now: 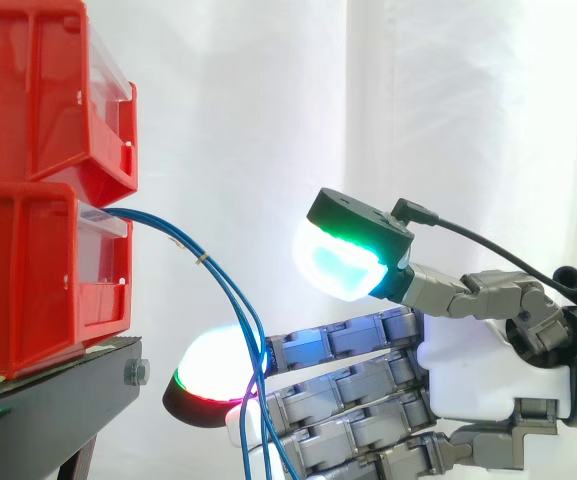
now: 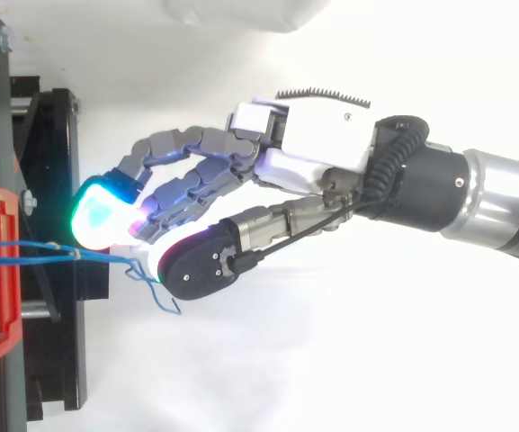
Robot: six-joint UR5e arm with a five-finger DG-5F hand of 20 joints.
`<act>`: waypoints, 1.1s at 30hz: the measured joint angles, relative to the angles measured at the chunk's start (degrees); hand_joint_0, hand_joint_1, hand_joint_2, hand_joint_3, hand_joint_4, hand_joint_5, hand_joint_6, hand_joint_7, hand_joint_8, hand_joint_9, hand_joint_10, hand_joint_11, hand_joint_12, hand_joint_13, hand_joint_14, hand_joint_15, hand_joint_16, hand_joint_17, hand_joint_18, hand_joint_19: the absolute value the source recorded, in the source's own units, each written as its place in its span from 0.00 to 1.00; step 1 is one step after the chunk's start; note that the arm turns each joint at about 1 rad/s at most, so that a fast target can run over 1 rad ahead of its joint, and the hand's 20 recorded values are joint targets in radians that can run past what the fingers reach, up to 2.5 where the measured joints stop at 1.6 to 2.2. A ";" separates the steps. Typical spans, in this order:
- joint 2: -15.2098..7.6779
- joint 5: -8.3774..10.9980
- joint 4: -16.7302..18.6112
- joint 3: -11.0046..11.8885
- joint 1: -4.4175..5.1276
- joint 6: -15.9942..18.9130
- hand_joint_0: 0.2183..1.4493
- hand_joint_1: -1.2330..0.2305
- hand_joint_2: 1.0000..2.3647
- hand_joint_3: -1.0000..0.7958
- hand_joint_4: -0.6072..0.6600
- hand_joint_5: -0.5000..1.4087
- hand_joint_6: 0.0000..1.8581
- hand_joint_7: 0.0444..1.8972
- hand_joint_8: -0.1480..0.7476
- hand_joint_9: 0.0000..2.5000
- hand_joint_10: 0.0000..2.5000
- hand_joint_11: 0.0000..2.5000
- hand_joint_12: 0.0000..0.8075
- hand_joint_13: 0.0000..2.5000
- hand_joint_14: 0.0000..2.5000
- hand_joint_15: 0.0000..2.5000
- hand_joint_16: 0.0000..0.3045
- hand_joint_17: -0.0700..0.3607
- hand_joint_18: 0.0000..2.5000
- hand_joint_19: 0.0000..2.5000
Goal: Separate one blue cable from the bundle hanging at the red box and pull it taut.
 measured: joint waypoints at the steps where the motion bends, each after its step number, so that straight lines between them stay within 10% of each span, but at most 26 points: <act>1: -0.08 -0.02 0.04 0.01 0.02 0.00 0.28 0.39 0.00 0.28 0.68 0.16 0.27 0.39 0.50 0.27 0.00 0.13 0.38 0.29 0.00 0.12 0.12 0.35 0.29 0.14; 33: -2.46 -1.34 2.33 1.43 1.41 0.63 0.31 0.39 0.00 0.28 0.70 0.17 0.27 0.41 0.51 0.29 0.00 0.14 0.38 0.32 0.00 0.14 0.11 0.34 0.30 0.16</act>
